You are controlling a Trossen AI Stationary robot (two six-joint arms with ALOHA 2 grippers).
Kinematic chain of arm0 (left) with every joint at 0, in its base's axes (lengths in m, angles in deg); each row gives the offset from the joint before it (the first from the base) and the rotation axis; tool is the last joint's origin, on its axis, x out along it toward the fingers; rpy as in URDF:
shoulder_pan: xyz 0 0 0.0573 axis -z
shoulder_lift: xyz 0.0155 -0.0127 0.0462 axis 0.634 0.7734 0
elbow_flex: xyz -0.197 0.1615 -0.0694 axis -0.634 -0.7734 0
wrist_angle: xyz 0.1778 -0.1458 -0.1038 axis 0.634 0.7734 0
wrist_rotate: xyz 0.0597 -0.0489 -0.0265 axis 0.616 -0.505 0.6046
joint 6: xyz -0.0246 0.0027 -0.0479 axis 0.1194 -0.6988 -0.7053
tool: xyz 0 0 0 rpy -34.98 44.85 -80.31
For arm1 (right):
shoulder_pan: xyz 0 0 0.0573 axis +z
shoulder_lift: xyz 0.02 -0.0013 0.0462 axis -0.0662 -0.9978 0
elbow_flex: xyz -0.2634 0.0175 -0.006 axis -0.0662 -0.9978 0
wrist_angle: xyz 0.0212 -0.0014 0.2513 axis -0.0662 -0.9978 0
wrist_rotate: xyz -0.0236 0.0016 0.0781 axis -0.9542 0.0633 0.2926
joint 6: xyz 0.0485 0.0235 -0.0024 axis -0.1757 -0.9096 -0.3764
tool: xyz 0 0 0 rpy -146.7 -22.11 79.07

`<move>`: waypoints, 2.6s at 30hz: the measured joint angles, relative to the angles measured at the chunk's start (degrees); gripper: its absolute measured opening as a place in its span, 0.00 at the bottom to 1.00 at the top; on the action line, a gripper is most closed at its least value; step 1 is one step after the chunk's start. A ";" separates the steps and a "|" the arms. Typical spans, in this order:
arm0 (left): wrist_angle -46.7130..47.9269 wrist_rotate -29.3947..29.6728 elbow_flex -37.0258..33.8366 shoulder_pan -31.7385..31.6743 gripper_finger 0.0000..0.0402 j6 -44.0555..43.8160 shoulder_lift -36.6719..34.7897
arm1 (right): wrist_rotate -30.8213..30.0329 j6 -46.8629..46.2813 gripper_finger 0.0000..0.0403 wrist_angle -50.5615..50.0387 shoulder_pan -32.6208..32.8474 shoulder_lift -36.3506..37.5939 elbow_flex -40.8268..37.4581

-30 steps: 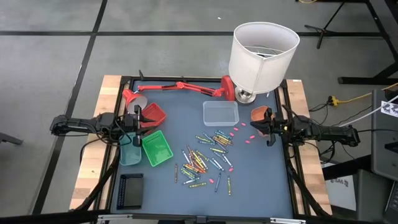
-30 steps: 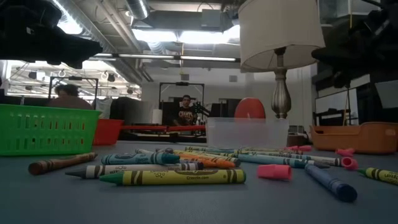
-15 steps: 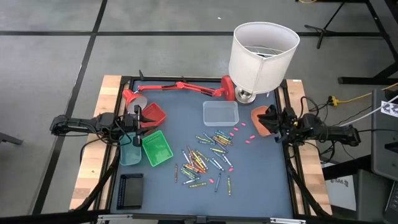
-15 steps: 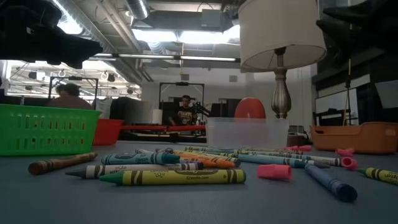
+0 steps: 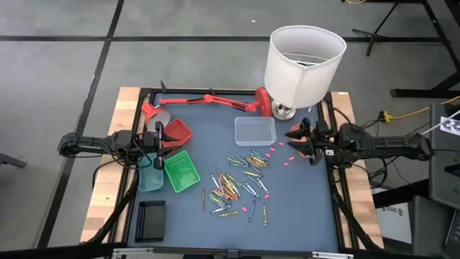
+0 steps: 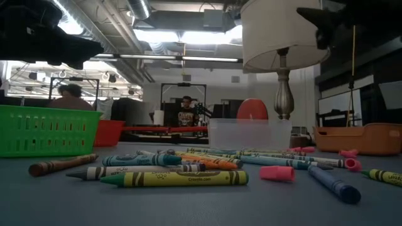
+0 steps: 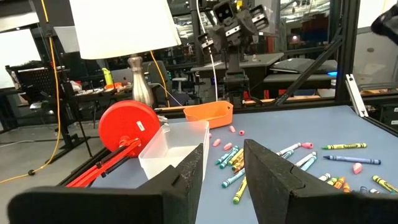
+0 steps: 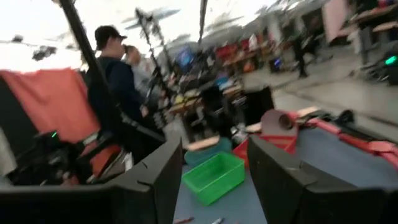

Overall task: Sort crayons
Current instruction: Put the brown crayon into the orange bin

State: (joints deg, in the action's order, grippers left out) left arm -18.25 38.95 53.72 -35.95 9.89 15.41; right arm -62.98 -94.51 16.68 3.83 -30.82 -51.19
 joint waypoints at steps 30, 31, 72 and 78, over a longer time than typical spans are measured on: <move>0.02 -0.01 0.01 0.01 0.25 0.16 -0.01 | -21.01 -4.61 0.45 -39.17 15.71 -46.09 32.57; 0.02 -0.01 -0.01 0.01 0.25 0.16 -0.01 | -22.44 -5.23 0.45 -39.88 15.64 -46.93 32.57; 0.09 -0.01 0.01 -0.01 0.25 -0.02 -0.01 | -17.80 -17.92 0.45 -44.35 15.32 -63.44 26.59; 0.09 -0.01 0.01 0.00 0.25 0.00 0.01 | -16.26 -18.18 0.45 -42.22 15.30 -63.38 25.88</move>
State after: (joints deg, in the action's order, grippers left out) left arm -18.16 38.94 53.73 -35.95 9.89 15.41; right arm -79.24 -112.69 -25.54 19.13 -94.19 -25.31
